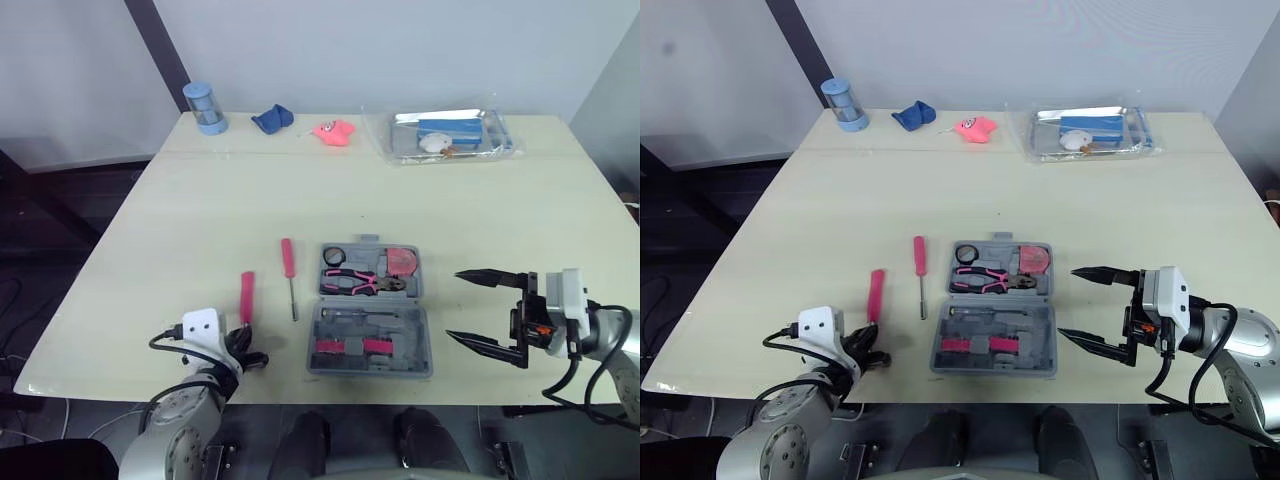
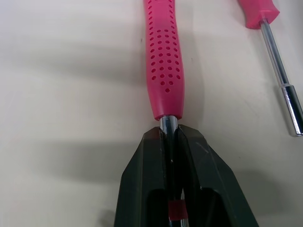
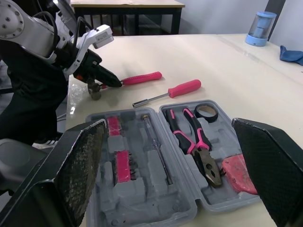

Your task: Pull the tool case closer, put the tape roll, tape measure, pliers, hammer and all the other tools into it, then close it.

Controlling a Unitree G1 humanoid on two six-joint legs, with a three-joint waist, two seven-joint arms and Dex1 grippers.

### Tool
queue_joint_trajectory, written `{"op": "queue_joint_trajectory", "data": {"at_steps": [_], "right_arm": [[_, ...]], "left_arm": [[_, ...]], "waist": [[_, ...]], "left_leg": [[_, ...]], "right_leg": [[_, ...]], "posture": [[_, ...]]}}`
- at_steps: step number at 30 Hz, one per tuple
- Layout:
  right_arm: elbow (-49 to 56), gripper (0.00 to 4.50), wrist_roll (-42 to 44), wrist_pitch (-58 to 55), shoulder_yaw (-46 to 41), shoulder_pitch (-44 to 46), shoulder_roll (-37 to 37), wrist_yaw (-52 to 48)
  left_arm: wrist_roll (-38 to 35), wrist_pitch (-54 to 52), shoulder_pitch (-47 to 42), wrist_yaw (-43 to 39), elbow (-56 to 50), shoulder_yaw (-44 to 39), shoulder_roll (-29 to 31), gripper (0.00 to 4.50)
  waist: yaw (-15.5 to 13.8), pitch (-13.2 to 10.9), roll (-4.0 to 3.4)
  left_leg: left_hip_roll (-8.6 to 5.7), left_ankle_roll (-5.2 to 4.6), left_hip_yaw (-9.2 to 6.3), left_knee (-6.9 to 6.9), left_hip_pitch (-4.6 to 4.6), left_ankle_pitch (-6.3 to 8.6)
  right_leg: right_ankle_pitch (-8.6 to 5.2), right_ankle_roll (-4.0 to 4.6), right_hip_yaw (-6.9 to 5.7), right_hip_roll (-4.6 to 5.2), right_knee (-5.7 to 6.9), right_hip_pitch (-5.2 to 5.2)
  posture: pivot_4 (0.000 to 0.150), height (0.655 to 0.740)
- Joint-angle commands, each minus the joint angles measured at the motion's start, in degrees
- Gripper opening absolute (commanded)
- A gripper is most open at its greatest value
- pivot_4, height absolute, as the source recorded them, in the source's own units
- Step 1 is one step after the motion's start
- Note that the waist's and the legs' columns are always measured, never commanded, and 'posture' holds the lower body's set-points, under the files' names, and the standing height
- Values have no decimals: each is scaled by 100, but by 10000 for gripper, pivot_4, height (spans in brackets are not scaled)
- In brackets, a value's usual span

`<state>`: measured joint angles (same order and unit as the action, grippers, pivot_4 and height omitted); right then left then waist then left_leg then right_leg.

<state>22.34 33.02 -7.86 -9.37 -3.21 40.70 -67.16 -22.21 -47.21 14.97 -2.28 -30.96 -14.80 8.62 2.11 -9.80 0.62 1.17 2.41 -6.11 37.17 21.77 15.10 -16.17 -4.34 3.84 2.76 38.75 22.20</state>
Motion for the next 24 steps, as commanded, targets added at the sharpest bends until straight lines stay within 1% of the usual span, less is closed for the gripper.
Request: {"op": "queue_joint_trajectory", "data": {"at_steps": [1,2,4,7,9,10,11,15,18,19,21,22,23,24], "right_arm": [[163,45000,96,-38,19,58,83,-42],[178,45000,111,-60,24,59,91,-53],[232,45000,211,-141,24,46,137,-138],[293,45000,343,-237,12,-5,278,-326],[311,45000,375,-233,1,-41,380,-470],[328,45000,413,-238,-14,-56,426,-537],[333,45000,446,-242,-31,-63,465,-596],[307,45000,518,-210,-89,-58,643,-896],[252,45000,516,-207,-83,-9,731,-1011],[228,45000,515,-211,-74,24,739,-1024],[166,45000,493,-204,-27,127,725,-1038],[148,45000,479,-204,-5,164,714,-1040],[138,45000,463,-203,24,216,690,-1023],[136,45000,454,-209,46,256,667,-1001]], "left_arm": [[-114,35,9,28,-230,-84,-102,4599],[-122,78,-6,7,-215,-100,-113,9606],[-117,147,-47,34,-214,-170,-147,17181],[-144,182,-79,7,-249,-216,-148,32562],[-162,173,-74,-13,-307,-239,-124,38915],[-212,137,-66,-29,-365,-272,-117,43435],[-261,110,-64,-43,-419,-302,-117,44309],[-530,-42,-109,-191,-722,-446,71,44309],[-837,-257,-122,-511,-1006,-570,497,44309],[-932,-308,-131,-660,-1074,-606,694,44309],[-1018,-263,-231,-1246,-1070,-629,1377,44309],[-1048,-228,-275,-1447,-1023,-635,1614,44309],[-1009,86,-387,-2128,-757,-575,2157,44309],[-955,406,-495,-2705,-483,-517,2574,44309]], "waist": [[-1,0,0],[-1,0,1],[1,0,1],[2,0,1],[-1,-1,2],[-2,-1,2],[-1,-3,4],[-3,-7,11],[-1,-8,14],[1,-8,13],[2,-8,14],[3,-8,13],[3,-8,13],[1,-10,15]], "left_leg": [[0,0,0,0,0,0],[0,0,0,0,0,0],[-1,0,0,0,0,0],[-1,0,0,0,0,0],[-1,0,-1,0,0,0],[-1,0,-1,0,0,0],[-1,0,-1,0,0,0],[-1,0,-3,1,0,0],[-1,0,-4,0,0,0],[-1,0,-4,1,0,0],[-1,0,-4,0,-1,0],[-1,0,-7,1,-1,0],[-1,0,-8,0,-2,0],[-1,0,-8,0,-2,0]], "right_leg": [[0,0,0,0,0,0],[0,0,0,0,0,0],[0,0,0,0,-1,-1],[0,0,0,0,-1,-1],[0,0,0,0,-2,-1],[0,0,0,0,-2,-2],[0,0,0,0,-2,-1],[0,0,-1,0,-3,-2],[0,0,-2,0,-3,-3],[0,0,-2,0,-3,-3],[0,0,-3,-1,-2,-3],[0,0,-5,-1,-2,-3],[0,0,-7,-1,-2,-3],[0,1,-7,-1,-2,-3]], "posture": [[1500,7400],[1500,7400],[1500,7400],[1500,7400],[1500,7400],[1500,7400],[1500,7400],[1500,7400],[1500,7400],[1500,7400],[1500,7400],[1500,7400],[1500,7400],[1500,7400]]}}
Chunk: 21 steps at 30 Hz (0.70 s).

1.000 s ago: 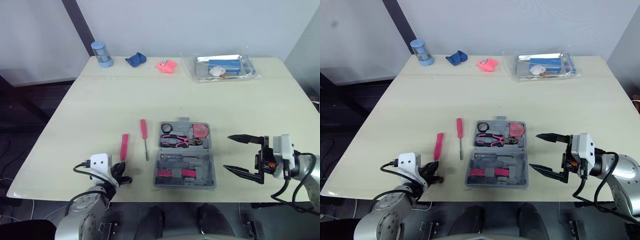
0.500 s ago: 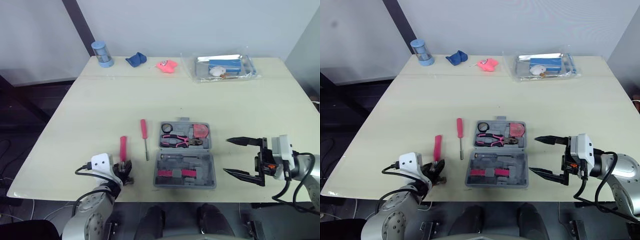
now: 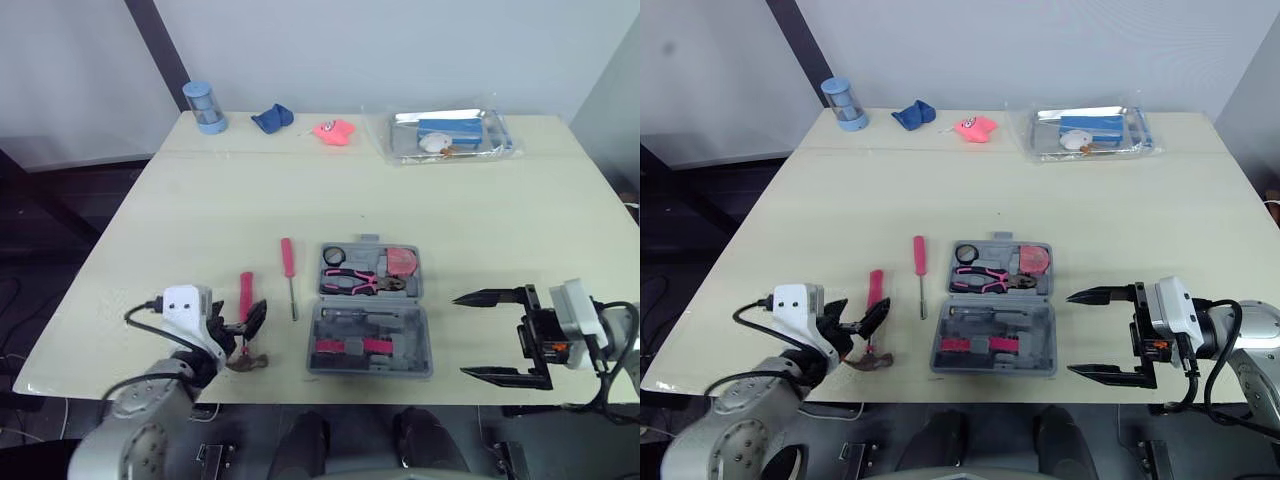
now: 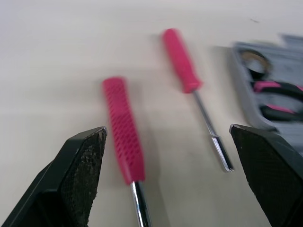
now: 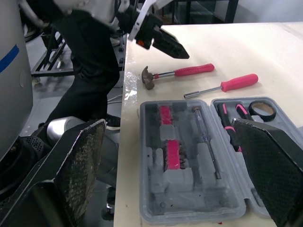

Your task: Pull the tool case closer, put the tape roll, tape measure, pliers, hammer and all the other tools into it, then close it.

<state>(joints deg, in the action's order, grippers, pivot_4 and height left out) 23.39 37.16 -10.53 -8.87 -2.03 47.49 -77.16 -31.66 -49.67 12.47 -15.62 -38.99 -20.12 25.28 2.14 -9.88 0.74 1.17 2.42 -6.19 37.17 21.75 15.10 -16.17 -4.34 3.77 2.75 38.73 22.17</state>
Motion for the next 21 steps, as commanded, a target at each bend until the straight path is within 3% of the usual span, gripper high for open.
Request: {"op": "queue_joint_trajectory", "data": {"at_steps": [1,2,5,7,10,12,16,21], "right_arm": [[32,45000,36,51,11,168,-29,17],[31,45000,33,41,25,196,-40,30],[36,45000,-6,43,64,241,-97,88],[44,45000,-43,66,81,256,-137,158],[99,45000,-78,77,88,254,-188,275],[140,45000,-92,70,88,233,-211,335],[198,45000,-134,103,82,154,-258,444],[247,45000,-118,80,81,156,-291,559]], "left_arm": [[16,933,-333,-1859,554,75,1224,44309],[25,1140,-390,-2179,731,118,1426,44309],[259,2389,-621,-4272,1676,608,2419,44309],[723,3777,-855,-5699,2436,1098,3041,44309],[1213,5391,-1479,-7161,3455,1760,3533,44309],[1432,6251,-1877,-7593,3974,2252,3807,44309],[2160,8254,-3038,-7688,4994,3892,4589,44309],[2862,9508,-4317,-7688,5818,5037,4438,44309]], "waist": [[-2,-2,1],[-4,-2,-1],[-2,-4,-3],[2,-8,-6],[-4,-9,-7],[-5,-12,-13],[-1,-31,-3],[1,-35,-2]], "left_leg": [[0,0,-4,0,1,0],[0,0,-4,-1,1,0],[0,1,3,-8,5,0],[0,1,4,-13,8,0],[1,1,5,-21,8,0],[2,1,7,-26,9,0],[4,0,1,-29,15,1],[3,-1,3,-26,21,1]], "right_leg": [[0,1,-5,-1,0,0],[-1,1,-6,-2,-1,1],[0,1,-4,1,-22,0],[0,1,-4,1,-30,1],[0,2,-5,0,-34,3],[0,2,-4,1,-42,2],[1,0,-6,0,-50,3],[3,-5,-6,0,-52,4]], "posture": [[1500,7400],[1500,7400],[1500,7400],[1500,7400],[1500,7400],[1500,7400],[1500,7400],[1500,7400]]}}
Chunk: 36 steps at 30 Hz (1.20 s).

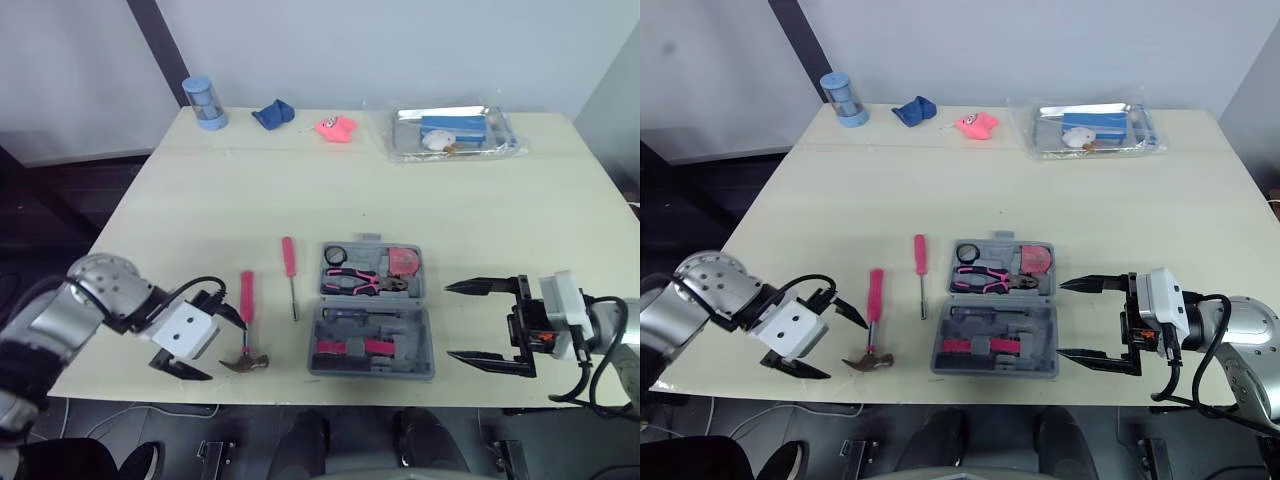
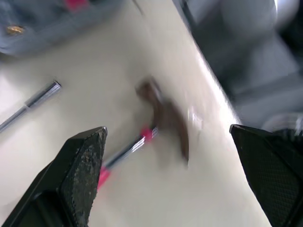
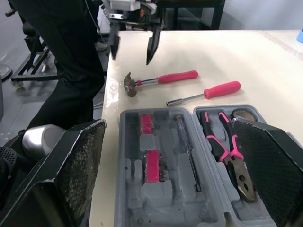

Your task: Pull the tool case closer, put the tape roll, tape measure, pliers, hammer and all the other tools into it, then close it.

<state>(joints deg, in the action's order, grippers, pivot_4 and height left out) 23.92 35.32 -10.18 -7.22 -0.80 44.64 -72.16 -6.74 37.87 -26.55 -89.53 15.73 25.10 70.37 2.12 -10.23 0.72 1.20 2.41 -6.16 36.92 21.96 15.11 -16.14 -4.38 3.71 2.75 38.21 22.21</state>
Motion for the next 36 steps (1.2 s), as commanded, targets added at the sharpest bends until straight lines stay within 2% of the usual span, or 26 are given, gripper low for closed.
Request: {"op": "queue_joint_trajectory", "data": {"at_steps": [1,4,7,14,19,24,28,36], "right_arm": [[199,45000,69,42,-81,33,-5,70],[193,45000,83,37,-75,54,3,82],[187,45000,92,37,-67,90,5,92],[207,45000,119,29,-82,120,-5,154],[221,45000,104,40,-74,100,-25,198],[222,45000,90,60,-64,69,-41,231],[198,45000,67,94,-45,61,-56,250],[173,45000,34,129,-45,68,-94,269]], "left_arm": [[511,963,-598,-297,483,660,-153,44309],[865,1494,-986,-297,762,1002,-324,44309],[1074,1789,-1031,-288,676,1009,-415,44309],[1164,1763,-618,-97,-315,873,-245,44309],[1332,1628,-724,-45,-594,755,-289,44309],[1316,1689,-880,-64,-418,718,-204,44309],[1612,2015,-829,154,-7,699,-181,44309],[2900,2345,-917,1078,664,669,-610,44309]], "waist": [[7,0,0],[32,0,1],[46,-1,0],[28,-2,2],[27,-2,2],[34,-2,2],[39,-2,2],[18,-2,2]], "left_leg": [[0,0,0,0,0,0],[0,0,-2,2,0,0],[0,-1,-2,3,-2,0],[0,-1,-4,17,0,0],[0,-1,-5,25,-2,0],[0,-1,-5,28,-2,0],[0,-2,-6,27,-5,0],[-1,-2,-6,31,-3,0]], "right_leg": [[0,0,0,0,0,0],[0,-1,-1,-1,4,0],[0,0,1,-1,12,2],[0,-1,0,-1,24,2],[0,-1,0,-2,36,1],[0,-1,0,-3,39,1],[0,0,1,-4,43,2],[0,0,0,-3,45,2]], "posture": [[1500,7400],[1500,7400],[1500,7400],[1500,7400],[1500,7400],[1500,7400],[1500,7400],[1500,7400]]}}
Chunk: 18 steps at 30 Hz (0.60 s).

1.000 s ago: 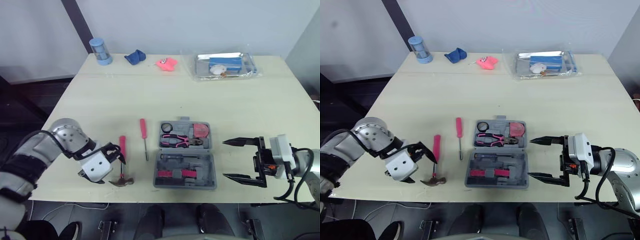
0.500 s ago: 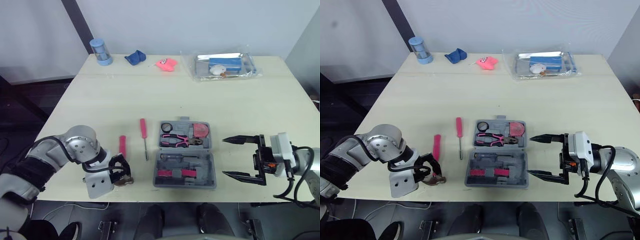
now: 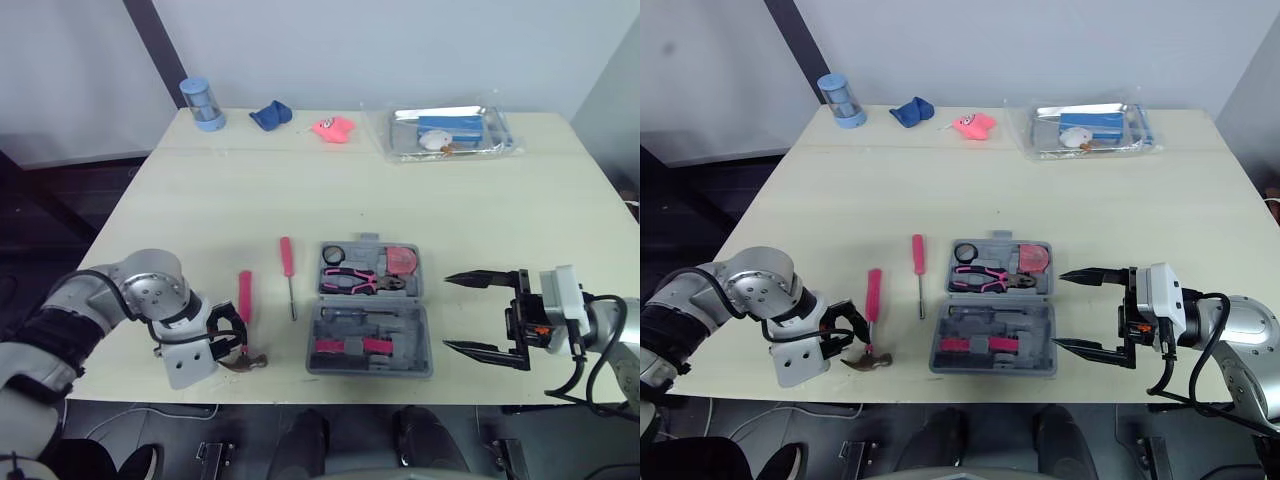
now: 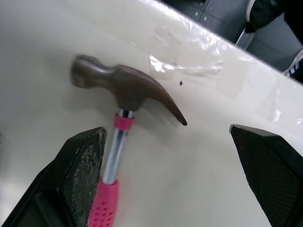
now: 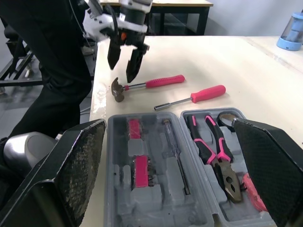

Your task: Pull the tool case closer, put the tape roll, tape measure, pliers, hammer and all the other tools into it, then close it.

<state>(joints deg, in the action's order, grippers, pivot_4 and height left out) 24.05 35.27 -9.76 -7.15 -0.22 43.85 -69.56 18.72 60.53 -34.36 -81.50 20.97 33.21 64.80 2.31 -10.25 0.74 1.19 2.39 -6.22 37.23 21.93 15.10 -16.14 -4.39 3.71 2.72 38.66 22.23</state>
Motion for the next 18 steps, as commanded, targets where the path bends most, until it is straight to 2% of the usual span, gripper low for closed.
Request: {"op": "queue_joint_trajectory", "data": {"at_steps": [1,12,18], "right_arm": [[160,45000,38,90,-57,5,-16,11],[138,45000,-3,124,-55,-6,-24,22],[134,45000,-29,133,-68,3,-20,9]], "left_arm": [[475,100,-183,374,206,-132,-112,44309],[1231,461,-661,1027,980,132,-599,44309],[1187,520,-588,1010,918,279,-818,44309]], "waist": [[-1,0,0],[13,0,0],[9,8,-14]], "left_leg": [[0,0,0,0,1,0],[-1,0,0,1,-3,0],[-2,0,2,1,-11,0]], "right_leg": [[0,0,0,0,0,0],[0,0,1,0,9,0],[0,0,4,1,15,-2]], "posture": [[1500,7400],[1500,7400],[1500,7400]]}}
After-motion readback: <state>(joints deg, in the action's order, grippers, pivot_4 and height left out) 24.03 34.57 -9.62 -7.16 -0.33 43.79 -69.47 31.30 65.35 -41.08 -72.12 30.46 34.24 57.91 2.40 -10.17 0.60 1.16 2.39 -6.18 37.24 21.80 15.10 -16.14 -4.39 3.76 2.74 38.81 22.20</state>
